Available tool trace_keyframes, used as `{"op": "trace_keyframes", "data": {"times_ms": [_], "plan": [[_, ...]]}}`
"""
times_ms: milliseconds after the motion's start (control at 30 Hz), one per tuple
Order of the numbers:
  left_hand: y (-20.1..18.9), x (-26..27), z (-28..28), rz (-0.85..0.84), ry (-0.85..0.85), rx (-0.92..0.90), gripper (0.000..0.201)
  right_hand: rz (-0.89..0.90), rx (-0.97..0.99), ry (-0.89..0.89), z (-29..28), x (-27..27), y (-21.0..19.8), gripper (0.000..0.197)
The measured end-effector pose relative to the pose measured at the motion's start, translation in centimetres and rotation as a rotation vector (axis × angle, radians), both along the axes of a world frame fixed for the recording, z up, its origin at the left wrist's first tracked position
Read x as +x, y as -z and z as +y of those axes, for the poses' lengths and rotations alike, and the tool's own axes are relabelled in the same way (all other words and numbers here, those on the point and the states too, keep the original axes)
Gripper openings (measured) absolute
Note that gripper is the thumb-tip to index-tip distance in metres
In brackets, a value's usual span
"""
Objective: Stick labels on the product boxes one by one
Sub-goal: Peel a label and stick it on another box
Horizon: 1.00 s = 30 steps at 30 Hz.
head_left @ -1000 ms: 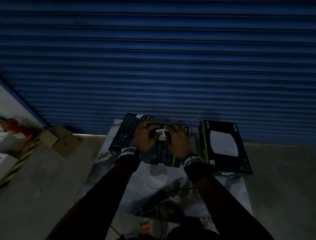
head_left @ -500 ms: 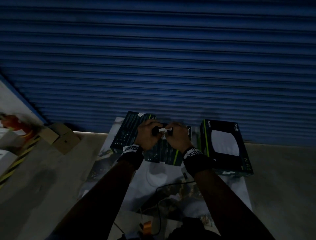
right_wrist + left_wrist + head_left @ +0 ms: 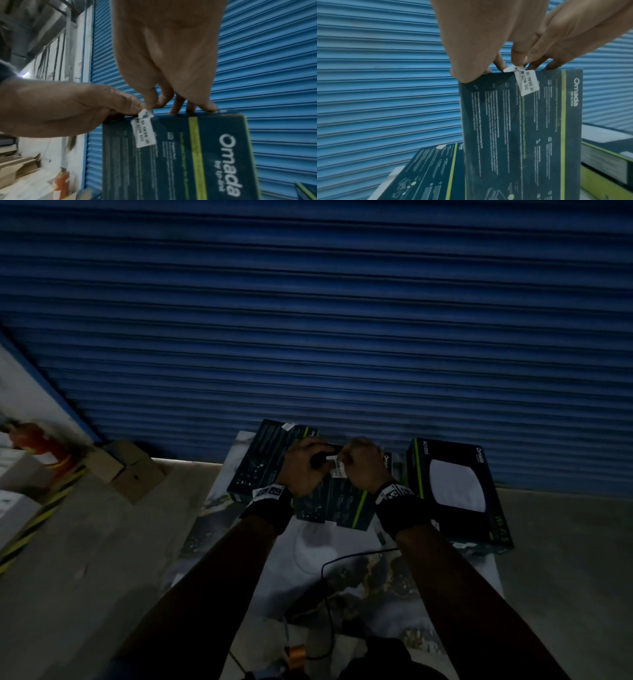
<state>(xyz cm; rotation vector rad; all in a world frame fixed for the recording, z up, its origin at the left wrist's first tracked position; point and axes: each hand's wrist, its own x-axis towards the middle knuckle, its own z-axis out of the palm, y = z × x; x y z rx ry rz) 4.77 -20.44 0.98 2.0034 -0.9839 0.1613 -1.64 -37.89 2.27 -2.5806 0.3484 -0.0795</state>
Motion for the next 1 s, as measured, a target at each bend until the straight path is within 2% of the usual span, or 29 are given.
{"op": "trace_keyframes", "data": {"times_ms": [100, 333, 367, 467, 500, 667, 800, 1000], "plan": [[-0.2, 0.1, 0.0, -0.005, 0.011, 0.006, 0.041, 0.062, 0.042, -0.027, 0.1, -0.3, -1.4, 0.025], [0.4, 1.1, -0.3, 0.047, 0.002, 0.0, 0.022, -0.08, 0.214, -0.095, -0.5, -1.9, -3.0, 0.014], [0.5, 1.2, -0.3, 0.049, 0.002, -0.007, 0.02, -0.095, 0.215, -0.107, -0.7, -2.0, -2.9, 0.018], [0.7, 1.2, -0.2, 0.051, 0.023, -0.048, 0.014, -0.046, 0.15, -0.177, -1.3, -2.1, -1.9, 0.054], [0.8, 1.2, -0.2, 0.054, 0.033, -0.054, 0.014, -0.014, 0.108, -0.197, -1.3, -2.2, -1.9, 0.058], [0.7, 1.3, 0.2, 0.14, 0.094, -0.063, 0.015, -0.054, 0.046, -0.219, -1.6, -1.7, -0.7, 0.053], [0.1, 1.1, 0.3, 0.112, 0.145, -0.049, 0.011, -0.078, 0.022, -0.236, -2.1, -1.2, 0.3, 0.056], [0.7, 1.0, 0.3, 0.185, 0.034, -0.062, 0.016, -0.128, 0.019, -0.274, -2.3, -1.3, 1.0, 0.058]]}}
